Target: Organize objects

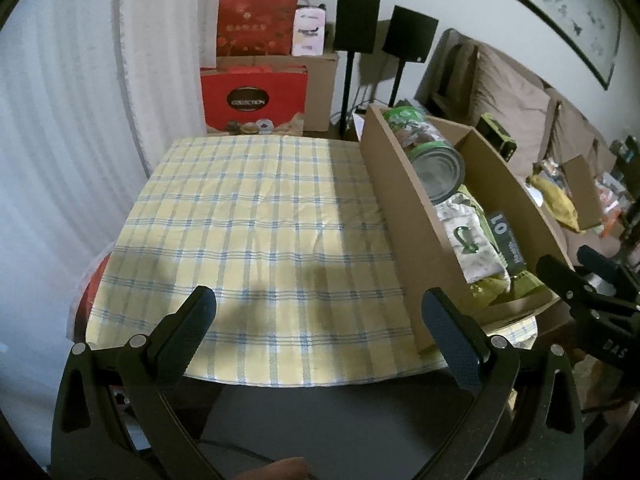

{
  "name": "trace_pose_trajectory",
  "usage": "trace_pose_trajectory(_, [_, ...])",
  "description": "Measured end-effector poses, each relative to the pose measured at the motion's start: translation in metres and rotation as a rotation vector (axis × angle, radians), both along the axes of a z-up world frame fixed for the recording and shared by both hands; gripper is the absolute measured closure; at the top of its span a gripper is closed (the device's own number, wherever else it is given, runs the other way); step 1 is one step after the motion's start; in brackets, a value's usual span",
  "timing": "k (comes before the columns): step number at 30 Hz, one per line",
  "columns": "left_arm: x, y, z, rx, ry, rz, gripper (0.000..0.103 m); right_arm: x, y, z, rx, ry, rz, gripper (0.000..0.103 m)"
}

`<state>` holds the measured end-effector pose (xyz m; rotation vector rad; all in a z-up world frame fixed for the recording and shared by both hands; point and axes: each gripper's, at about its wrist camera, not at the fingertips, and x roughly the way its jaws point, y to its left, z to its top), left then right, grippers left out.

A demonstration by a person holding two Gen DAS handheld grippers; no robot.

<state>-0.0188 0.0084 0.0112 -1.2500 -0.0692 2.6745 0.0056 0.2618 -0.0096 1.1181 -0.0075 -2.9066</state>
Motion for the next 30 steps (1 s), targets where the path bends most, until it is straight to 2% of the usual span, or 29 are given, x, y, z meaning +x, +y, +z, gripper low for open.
trace_pose_trajectory(30, [-0.001, -0.009, -0.0002, -0.006, -0.003, 0.024, 0.0, -0.0026, -0.0104, -0.004, -0.001, -0.004, 0.009, 0.003])
